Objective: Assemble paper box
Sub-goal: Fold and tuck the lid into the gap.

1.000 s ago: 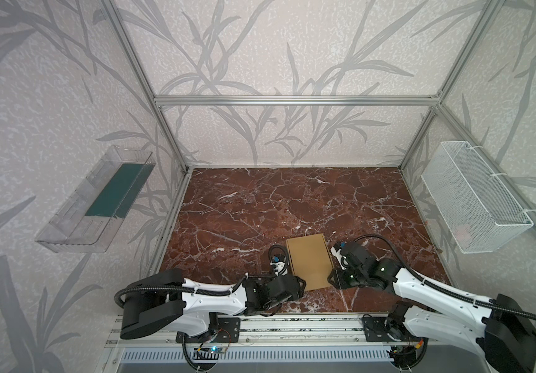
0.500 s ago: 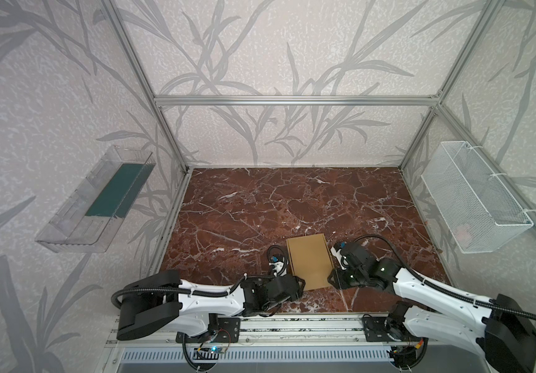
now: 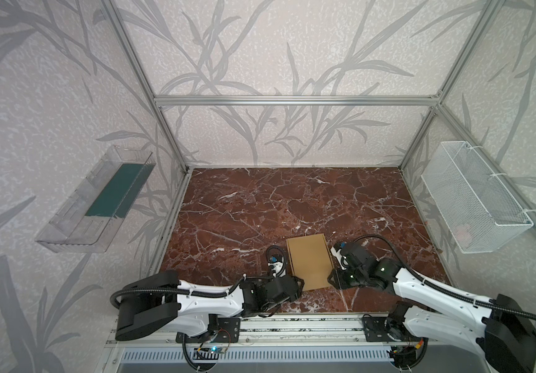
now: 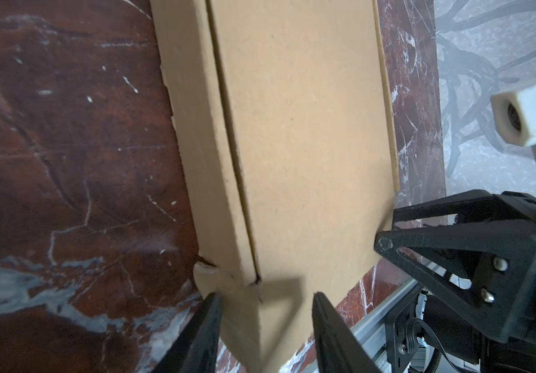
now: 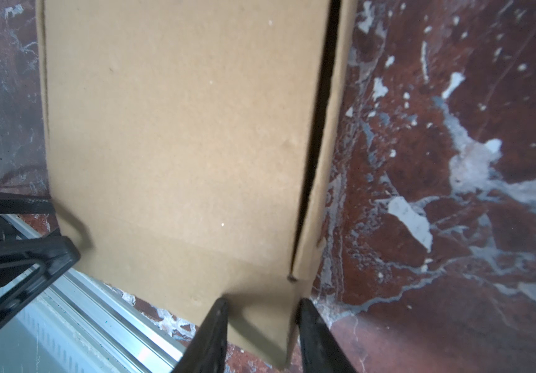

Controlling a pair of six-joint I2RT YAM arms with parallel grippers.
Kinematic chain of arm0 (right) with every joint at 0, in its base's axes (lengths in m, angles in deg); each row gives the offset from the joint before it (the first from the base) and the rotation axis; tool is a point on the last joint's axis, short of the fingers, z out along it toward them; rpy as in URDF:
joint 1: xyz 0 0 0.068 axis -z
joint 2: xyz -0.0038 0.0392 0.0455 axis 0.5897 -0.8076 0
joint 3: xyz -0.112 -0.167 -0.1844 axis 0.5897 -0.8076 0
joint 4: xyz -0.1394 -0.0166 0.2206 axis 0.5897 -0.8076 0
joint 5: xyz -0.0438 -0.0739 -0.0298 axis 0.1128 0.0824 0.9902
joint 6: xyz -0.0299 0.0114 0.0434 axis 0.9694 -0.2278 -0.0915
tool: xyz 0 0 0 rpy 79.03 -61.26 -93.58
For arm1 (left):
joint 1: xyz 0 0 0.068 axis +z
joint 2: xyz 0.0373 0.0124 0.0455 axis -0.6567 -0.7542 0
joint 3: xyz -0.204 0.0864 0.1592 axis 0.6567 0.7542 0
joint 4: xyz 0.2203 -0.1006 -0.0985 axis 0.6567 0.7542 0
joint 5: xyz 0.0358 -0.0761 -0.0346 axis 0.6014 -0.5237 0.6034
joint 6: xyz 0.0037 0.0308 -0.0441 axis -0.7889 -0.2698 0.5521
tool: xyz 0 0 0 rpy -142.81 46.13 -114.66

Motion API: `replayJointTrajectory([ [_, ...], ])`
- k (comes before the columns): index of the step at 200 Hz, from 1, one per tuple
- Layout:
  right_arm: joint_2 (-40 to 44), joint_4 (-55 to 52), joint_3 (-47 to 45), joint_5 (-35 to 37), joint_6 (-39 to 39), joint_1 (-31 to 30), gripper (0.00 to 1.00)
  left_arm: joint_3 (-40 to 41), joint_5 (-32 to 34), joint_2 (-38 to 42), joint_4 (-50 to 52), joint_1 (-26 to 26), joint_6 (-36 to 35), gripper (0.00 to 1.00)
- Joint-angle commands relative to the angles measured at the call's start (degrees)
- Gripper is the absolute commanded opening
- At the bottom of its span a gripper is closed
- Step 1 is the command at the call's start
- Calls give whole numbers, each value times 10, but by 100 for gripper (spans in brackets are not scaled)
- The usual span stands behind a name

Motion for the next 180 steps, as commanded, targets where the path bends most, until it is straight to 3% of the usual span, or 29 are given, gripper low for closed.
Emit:
replayJointTrajectory([
  [1, 8, -16, 10, 1, 3, -4, 37, 9, 21, 5, 7, -2, -5, 47],
  [180, 9, -8, 7, -2, 1, -4, 37, 15, 25, -25, -51, -2, -10, 43],
])
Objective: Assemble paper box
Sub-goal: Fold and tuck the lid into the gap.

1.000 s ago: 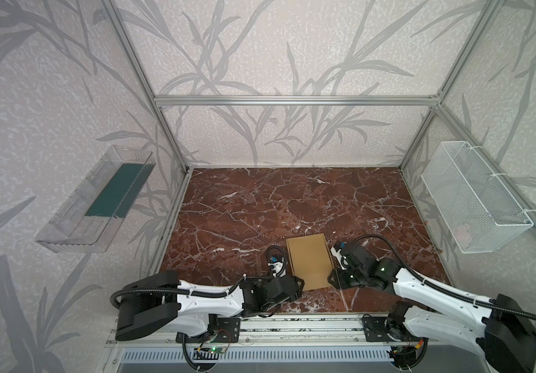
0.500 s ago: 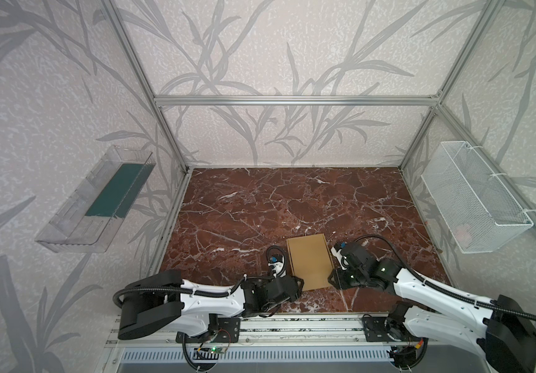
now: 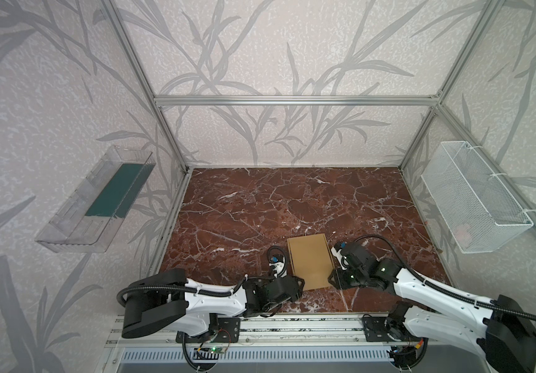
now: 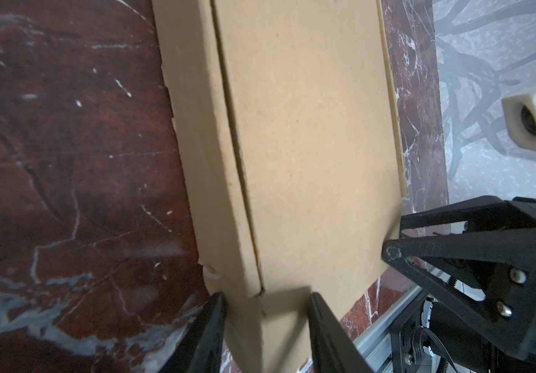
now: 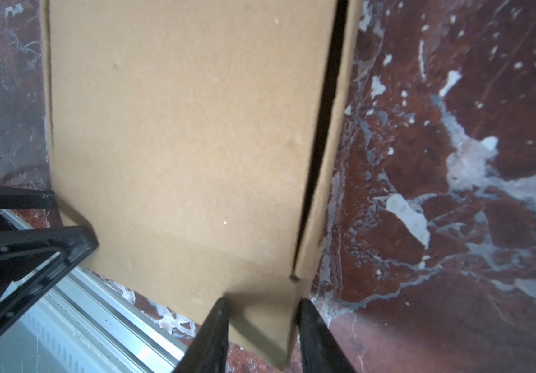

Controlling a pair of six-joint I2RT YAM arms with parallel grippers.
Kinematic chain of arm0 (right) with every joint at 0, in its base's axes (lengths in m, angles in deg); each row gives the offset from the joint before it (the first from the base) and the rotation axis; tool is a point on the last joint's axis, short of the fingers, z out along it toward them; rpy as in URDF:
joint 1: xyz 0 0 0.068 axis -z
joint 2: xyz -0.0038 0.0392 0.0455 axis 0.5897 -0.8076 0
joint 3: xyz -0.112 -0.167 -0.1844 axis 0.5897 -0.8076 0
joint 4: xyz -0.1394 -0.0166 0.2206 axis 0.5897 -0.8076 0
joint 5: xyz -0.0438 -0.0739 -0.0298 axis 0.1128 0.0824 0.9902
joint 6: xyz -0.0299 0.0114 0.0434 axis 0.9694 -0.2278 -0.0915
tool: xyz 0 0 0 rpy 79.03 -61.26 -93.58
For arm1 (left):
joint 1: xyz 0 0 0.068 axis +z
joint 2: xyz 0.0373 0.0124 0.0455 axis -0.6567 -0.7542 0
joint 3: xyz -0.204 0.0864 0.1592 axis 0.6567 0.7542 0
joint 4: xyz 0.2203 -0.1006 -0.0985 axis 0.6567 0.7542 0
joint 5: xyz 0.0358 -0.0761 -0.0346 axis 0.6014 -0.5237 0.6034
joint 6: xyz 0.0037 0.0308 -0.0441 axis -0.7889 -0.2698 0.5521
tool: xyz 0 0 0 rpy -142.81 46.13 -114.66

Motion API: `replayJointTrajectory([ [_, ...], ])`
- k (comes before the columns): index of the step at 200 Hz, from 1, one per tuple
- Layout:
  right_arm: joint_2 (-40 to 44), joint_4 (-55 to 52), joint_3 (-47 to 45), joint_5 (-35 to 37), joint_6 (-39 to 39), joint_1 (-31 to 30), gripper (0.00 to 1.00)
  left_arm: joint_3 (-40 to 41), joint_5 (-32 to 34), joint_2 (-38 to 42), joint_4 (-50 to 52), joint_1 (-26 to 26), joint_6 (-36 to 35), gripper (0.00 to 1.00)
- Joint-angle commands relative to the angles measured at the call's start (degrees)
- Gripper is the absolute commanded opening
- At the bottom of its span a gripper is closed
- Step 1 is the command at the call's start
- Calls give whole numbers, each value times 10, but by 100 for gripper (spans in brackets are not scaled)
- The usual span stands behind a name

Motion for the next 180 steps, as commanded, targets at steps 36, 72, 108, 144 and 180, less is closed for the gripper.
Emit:
replayJointTrajectory([
  [36, 1, -5, 10, 1, 4, -4, 36, 18, 24, 22, -7, -2, -6, 42],
  [72, -3, -1, 9, 1, 3, -4, 34, 30, 27, 32, -10, -2, -4, 40],
  [108, -8, 1, 12, 4, 3, -4, 33, 38, 29, 32, -24, -2, -2, 40],
  [144, -10, 5, 12, 3, 1, -4, 31, 37, 28, 28, -35, -2, -3, 40],
  [180, -11, 12, 13, -2, -2, -4, 30, 38, 25, 17, -55, -2, -6, 40],
])
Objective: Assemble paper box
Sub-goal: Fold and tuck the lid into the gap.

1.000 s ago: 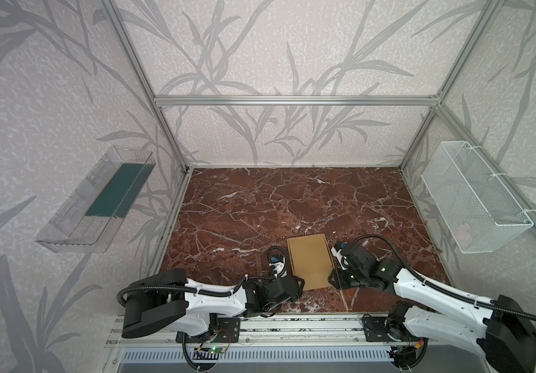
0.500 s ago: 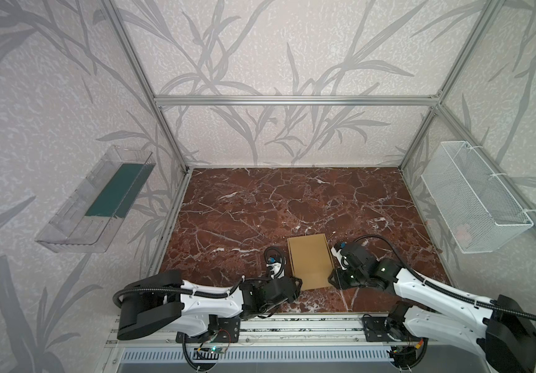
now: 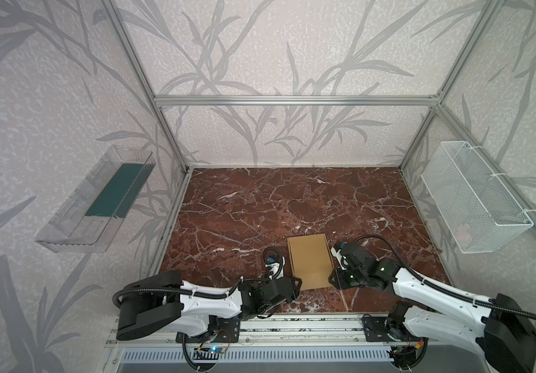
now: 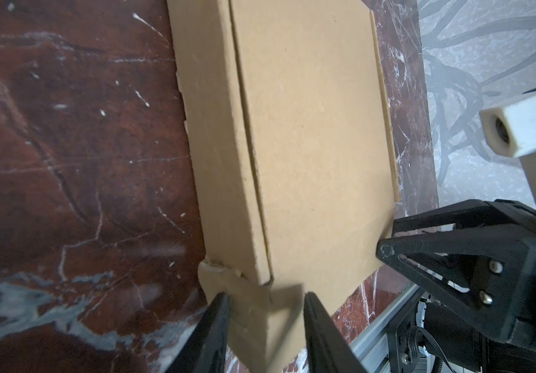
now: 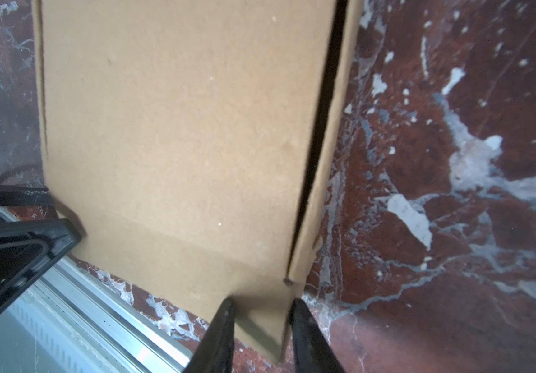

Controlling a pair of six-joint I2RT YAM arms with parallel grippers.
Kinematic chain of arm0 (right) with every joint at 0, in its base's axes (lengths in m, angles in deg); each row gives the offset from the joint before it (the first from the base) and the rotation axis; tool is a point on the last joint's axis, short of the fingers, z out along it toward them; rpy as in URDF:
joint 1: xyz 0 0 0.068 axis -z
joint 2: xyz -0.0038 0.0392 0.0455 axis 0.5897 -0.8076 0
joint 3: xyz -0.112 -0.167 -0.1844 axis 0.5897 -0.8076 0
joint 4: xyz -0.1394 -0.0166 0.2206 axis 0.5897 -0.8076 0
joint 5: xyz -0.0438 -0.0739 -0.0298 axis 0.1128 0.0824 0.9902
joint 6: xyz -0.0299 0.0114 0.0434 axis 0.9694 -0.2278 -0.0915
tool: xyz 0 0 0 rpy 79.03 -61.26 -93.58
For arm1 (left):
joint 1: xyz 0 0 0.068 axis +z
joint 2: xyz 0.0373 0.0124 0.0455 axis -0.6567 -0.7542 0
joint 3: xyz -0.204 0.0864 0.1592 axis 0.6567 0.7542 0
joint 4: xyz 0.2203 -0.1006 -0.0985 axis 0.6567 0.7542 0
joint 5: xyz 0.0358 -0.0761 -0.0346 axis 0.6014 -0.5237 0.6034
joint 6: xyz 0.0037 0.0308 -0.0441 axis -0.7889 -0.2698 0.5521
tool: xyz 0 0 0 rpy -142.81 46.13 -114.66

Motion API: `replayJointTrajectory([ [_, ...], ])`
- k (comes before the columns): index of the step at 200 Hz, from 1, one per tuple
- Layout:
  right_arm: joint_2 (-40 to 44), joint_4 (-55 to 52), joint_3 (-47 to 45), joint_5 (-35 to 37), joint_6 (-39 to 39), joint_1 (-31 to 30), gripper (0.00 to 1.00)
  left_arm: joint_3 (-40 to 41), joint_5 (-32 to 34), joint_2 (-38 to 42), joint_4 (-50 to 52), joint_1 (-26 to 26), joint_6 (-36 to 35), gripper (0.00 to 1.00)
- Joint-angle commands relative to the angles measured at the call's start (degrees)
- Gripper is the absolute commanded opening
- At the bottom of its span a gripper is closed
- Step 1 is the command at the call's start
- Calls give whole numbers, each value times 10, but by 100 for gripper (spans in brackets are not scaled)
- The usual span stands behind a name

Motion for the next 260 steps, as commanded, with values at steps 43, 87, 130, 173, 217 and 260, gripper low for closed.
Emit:
replayJointTrajectory([
  [43, -3, 10, 14, 2, -3, -4, 29, 11, 12, -13, -48, -2, -5, 40],
  [87, -3, 11, 12, 5, -3, -4, 28, 18, 12, -13, -62, -2, -6, 38],
  [130, -2, 14, 12, 7, -5, -4, 26, 37, 19, -3, -82, -2, -4, 36],
  [173, -4, 16, 15, 7, -5, -4, 26, 43, 20, -2, -109, -2, -15, 35],
  [217, -9, 20, 12, 9, -7, -4, 26, 46, 20, -17, -139, -2, -18, 35],
  [260, -8, 19, 11, 14, -5, -4, 26, 46, 15, -22, -151, -2, -23, 33],
])
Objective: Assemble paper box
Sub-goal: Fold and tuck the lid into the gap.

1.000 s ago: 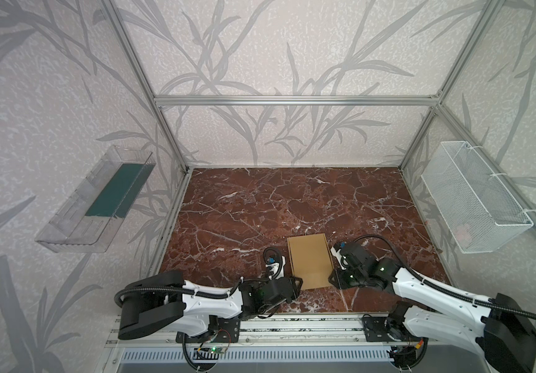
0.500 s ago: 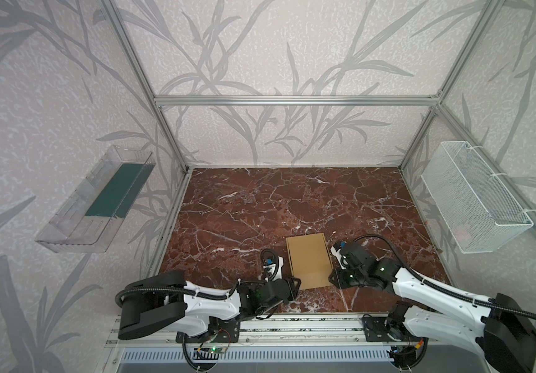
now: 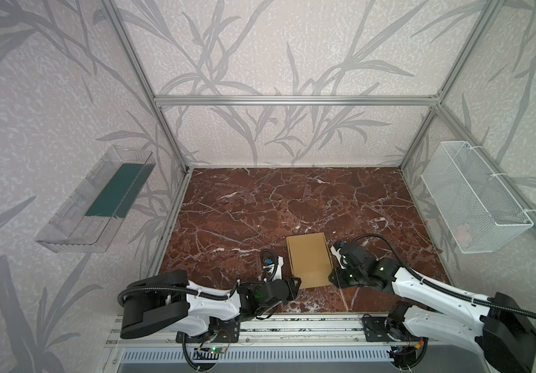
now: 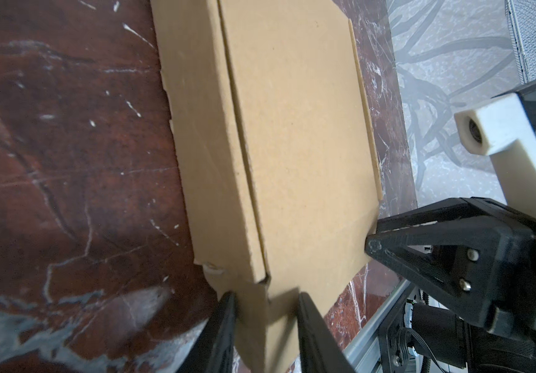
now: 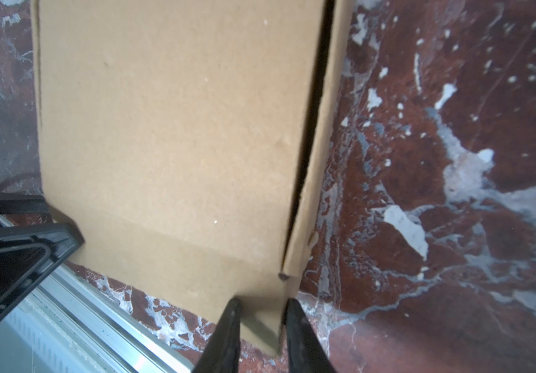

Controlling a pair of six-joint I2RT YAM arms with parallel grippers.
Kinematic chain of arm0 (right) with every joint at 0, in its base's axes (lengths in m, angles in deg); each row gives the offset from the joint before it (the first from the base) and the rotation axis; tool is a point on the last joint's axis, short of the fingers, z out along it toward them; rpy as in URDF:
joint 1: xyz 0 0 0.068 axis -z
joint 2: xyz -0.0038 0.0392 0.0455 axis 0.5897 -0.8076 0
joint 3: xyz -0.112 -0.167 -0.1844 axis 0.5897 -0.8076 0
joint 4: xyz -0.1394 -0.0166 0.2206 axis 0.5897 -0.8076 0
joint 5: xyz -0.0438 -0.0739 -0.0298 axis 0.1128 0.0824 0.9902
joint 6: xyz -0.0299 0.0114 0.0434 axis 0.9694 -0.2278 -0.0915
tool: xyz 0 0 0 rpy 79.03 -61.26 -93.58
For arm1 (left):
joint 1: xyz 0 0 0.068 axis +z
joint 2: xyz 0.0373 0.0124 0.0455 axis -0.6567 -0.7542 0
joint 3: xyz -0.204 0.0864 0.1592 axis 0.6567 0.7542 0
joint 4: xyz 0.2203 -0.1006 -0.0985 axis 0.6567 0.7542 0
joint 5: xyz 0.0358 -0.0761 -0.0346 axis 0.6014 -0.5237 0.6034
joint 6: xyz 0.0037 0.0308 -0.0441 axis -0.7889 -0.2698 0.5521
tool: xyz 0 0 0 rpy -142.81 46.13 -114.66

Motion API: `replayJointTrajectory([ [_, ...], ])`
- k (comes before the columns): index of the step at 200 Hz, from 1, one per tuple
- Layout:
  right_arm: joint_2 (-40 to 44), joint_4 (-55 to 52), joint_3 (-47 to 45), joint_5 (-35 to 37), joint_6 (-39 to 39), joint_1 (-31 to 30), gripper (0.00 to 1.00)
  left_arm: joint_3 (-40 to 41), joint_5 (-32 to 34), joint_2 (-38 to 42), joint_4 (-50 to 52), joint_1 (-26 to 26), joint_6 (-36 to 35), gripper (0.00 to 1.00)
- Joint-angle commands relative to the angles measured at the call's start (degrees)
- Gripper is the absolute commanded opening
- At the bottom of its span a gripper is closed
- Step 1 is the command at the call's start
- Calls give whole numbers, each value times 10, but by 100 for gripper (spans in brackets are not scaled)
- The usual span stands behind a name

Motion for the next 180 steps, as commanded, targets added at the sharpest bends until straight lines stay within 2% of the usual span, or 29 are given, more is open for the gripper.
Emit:
replayJointTrajectory([
  [1, -3, 7, 11, 4, -2, -4, 26, 2, 6, -4, -39, -2, -9, 33],
  [46, -4, 16, 7, 5, 0, -3, 26, 21, 5, -9, -82, -2, -8, 32],
  [102, 0, 16, 7, 9, 2, -4, 26, 27, 11, -6, -90, -2, -19, 32],
  [180, -11, 32, -1, 15, 2, -4, 26, 24, 22, 37, 8, -2, -24, 38],
])
